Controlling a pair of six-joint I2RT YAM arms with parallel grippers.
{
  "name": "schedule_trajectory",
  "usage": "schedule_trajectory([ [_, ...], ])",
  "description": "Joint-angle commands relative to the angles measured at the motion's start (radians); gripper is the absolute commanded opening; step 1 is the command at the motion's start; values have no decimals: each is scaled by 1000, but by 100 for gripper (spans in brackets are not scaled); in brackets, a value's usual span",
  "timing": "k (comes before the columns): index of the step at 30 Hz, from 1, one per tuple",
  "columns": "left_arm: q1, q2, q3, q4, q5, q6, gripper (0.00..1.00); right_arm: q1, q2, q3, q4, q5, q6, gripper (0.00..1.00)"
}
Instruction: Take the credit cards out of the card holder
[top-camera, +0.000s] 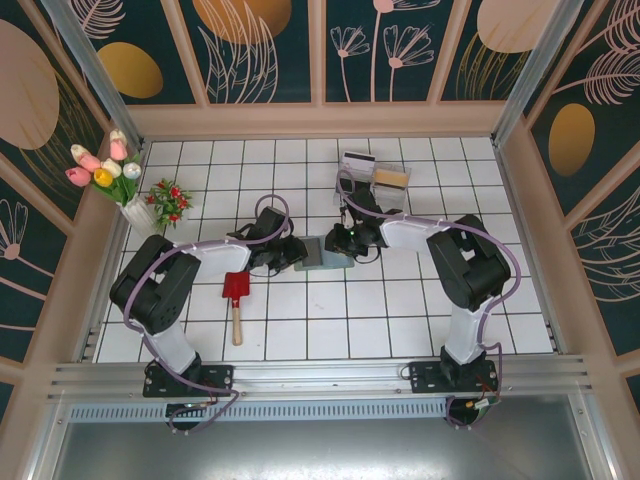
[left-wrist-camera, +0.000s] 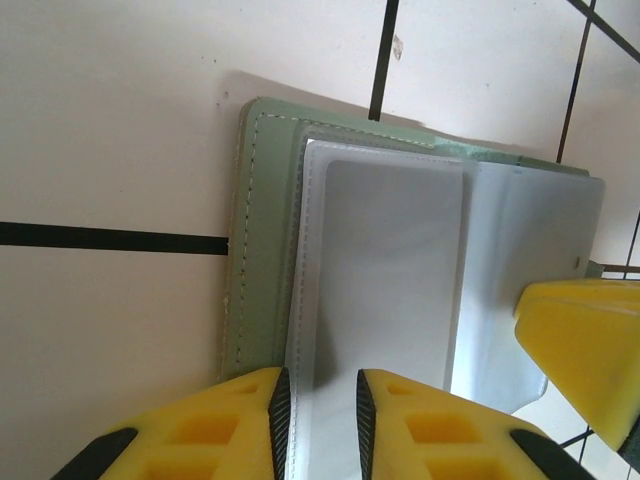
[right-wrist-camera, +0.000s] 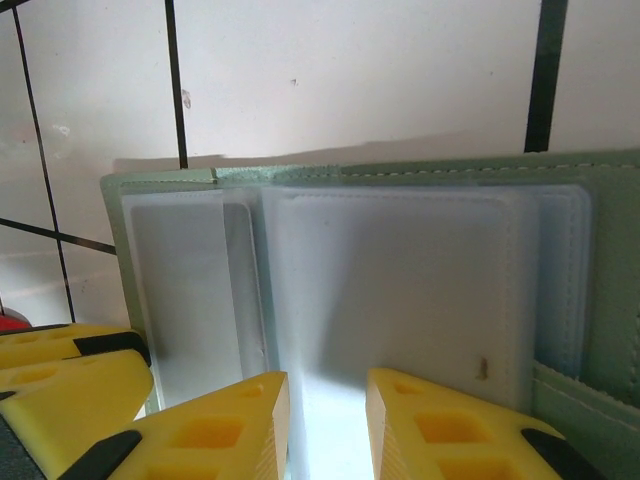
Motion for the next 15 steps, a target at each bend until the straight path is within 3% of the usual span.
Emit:
schedule_trajectory([
  [1, -1, 8, -2, 28, 18, -12, 27, 4, 21, 17, -33, 17, -18, 29],
  [9, -1, 24, 11, 42, 50, -5, 33, 6, 26, 14, -30, 17, -16, 29],
  [15, -1, 32, 30, -22, 4, 0, 42, 6, 25, 14, -29, 19, -14, 29],
])
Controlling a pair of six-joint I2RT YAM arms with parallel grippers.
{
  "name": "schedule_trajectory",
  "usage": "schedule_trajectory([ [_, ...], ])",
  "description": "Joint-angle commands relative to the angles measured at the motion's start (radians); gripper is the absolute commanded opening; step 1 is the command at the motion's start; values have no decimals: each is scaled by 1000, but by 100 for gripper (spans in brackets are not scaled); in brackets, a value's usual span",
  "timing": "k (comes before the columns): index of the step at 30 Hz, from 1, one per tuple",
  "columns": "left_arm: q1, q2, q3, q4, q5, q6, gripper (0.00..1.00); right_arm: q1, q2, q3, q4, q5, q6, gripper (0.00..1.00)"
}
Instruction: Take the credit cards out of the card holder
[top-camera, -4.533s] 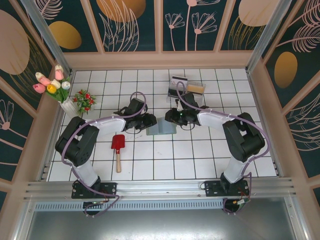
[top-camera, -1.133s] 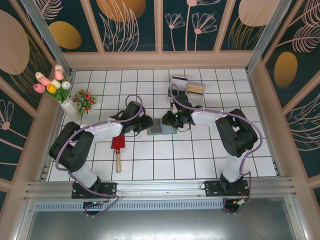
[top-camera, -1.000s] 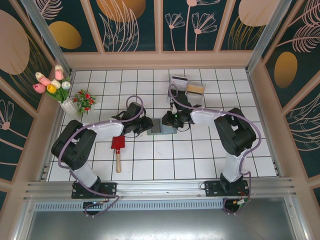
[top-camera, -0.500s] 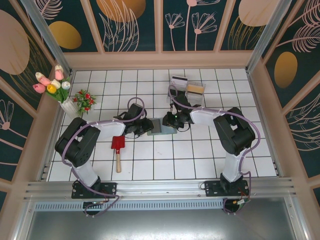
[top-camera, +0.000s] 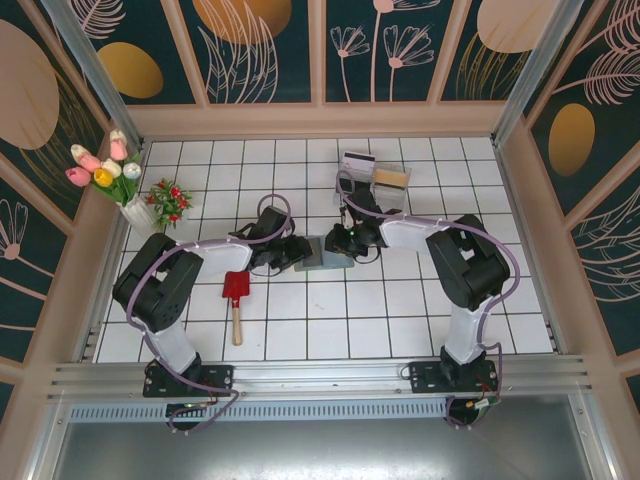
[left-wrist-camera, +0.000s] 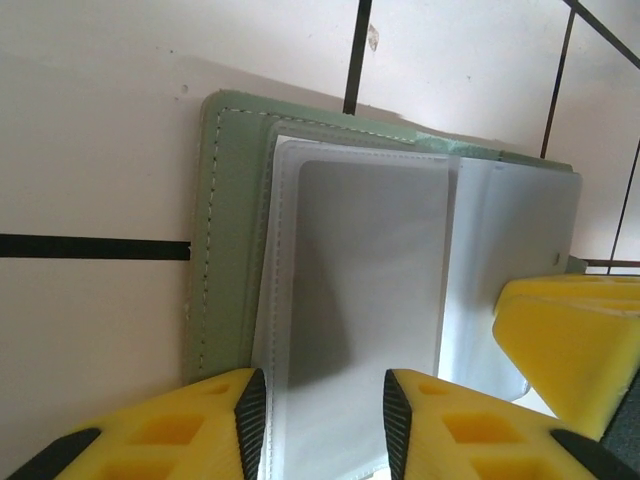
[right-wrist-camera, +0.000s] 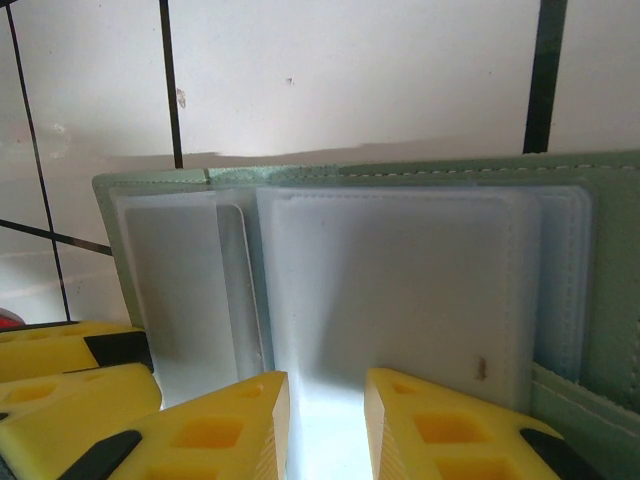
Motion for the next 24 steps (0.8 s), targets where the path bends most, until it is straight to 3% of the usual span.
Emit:
schedule_trajectory([
  [1, -1, 21, 20, -42, -14, 5, 43, 6, 20, 14, -29, 19, -13, 29],
  [5, 0, 36, 28, -42, 12, 13, 44, 6, 22, 15, -30, 19, -13, 29],
  [10, 0, 18, 8, 71, 121, -3, 39, 7, 17, 14, -29, 19, -12, 29],
  [16, 0, -36, 13, 113, 149, -6, 37, 6, -20, 15, -6, -15, 11, 29],
  [24, -9, -3, 29, 194, 224, -26, 37, -2, -128, -9, -9, 131, 48, 29],
])
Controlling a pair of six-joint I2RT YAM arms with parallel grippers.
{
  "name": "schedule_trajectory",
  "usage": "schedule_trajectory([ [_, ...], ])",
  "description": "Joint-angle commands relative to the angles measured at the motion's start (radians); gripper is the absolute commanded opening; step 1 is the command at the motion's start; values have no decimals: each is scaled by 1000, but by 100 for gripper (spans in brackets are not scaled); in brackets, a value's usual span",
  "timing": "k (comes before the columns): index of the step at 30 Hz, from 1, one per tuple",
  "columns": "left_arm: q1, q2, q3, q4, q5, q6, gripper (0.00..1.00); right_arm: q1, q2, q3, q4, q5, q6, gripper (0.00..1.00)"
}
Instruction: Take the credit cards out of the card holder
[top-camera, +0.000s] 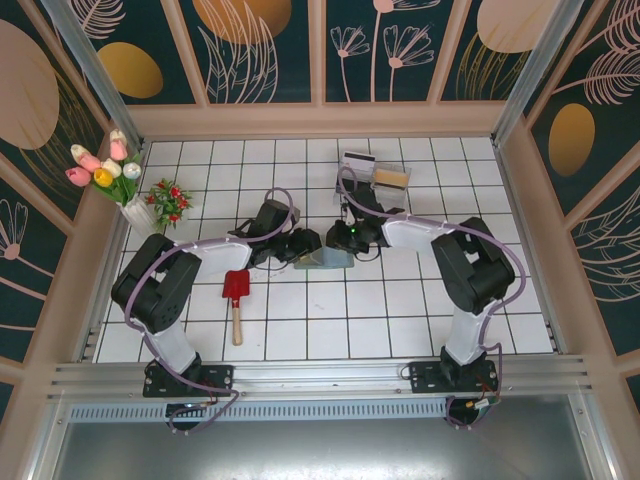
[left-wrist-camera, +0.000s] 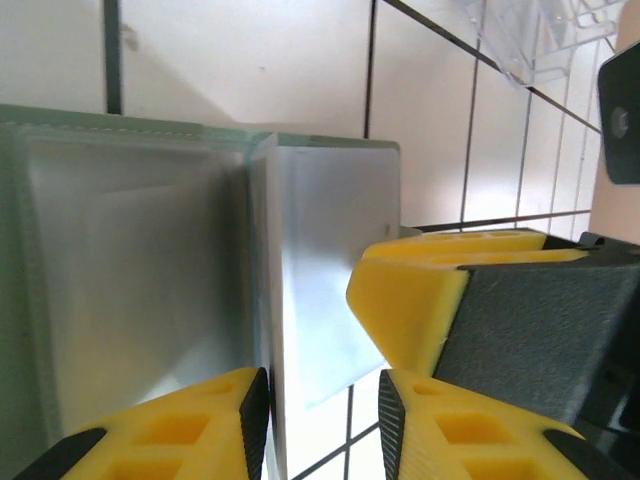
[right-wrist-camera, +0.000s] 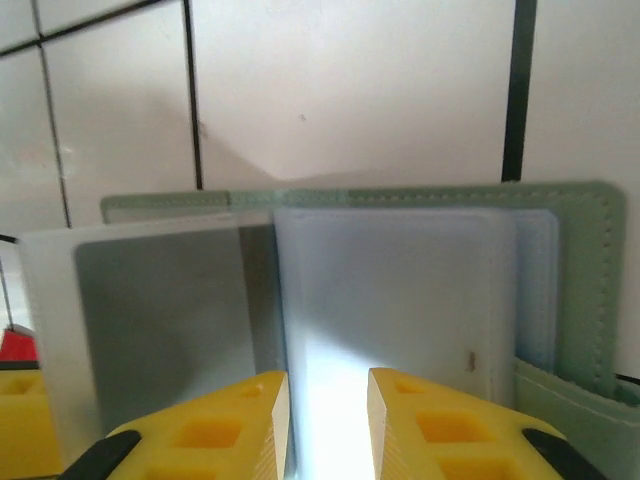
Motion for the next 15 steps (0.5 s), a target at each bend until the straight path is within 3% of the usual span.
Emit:
schedule_trajectory([
  [1, -10, 12, 24, 61, 53, -18, 37, -7, -96, -17, -6, 89, 39, 29],
  [15, -42, 132, 89, 109, 104, -22, 43, -66, -215, -132, 67, 148, 105, 30],
])
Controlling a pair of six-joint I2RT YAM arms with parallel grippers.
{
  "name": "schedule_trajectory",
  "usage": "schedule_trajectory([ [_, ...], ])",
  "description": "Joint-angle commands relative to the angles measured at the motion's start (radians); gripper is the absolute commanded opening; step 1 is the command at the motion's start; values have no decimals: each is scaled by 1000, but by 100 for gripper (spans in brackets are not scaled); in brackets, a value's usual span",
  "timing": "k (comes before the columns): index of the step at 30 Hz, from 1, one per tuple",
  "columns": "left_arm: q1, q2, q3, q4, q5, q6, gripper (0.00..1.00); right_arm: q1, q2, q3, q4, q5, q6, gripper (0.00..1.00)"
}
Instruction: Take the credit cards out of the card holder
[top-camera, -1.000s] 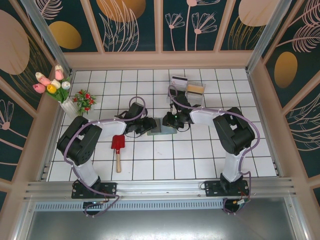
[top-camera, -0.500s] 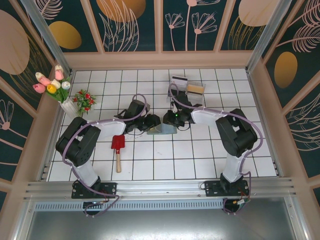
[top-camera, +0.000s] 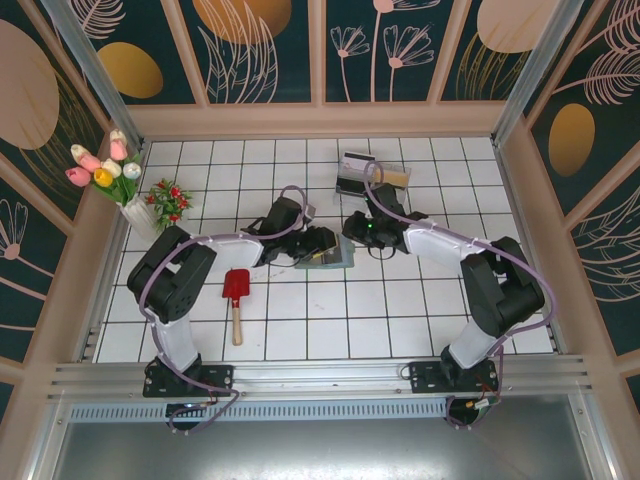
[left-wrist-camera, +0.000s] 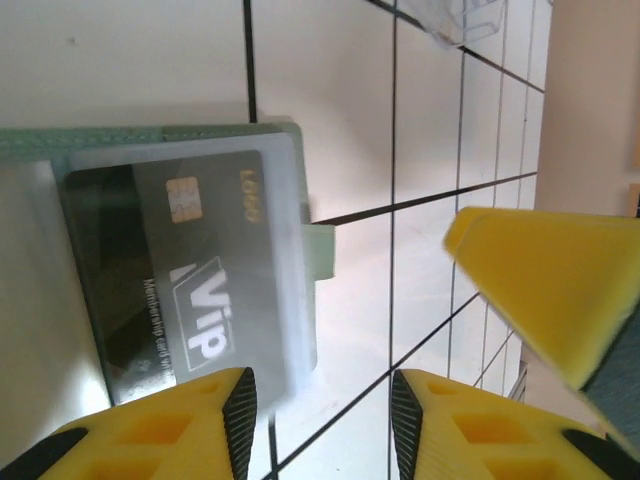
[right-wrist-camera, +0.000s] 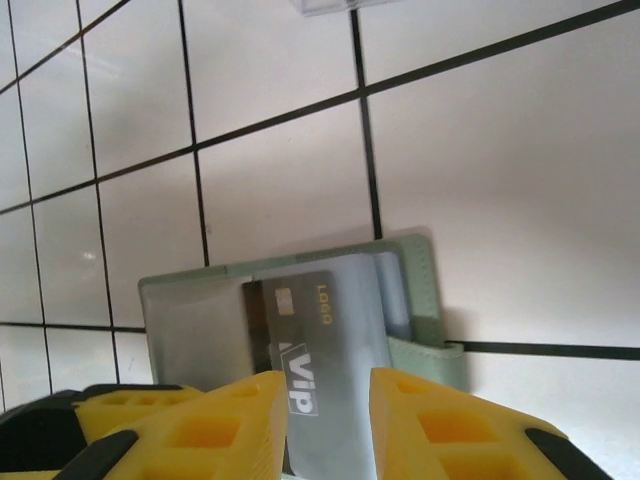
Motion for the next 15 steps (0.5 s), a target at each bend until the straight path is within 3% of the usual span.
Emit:
schedule_trajectory([
  [1, -4, 29, 17, 19, 22, -4, 43, -9, -27, -17, 30, 13, 20, 30],
  [11, -1, -105, 12, -140, -194, 40, 39, 8, 51, 16, 61, -138, -25, 28],
  [15, 21, -97, -3, -175, -182, 33, 36, 15, 98, 38, 56, -155, -17, 24],
])
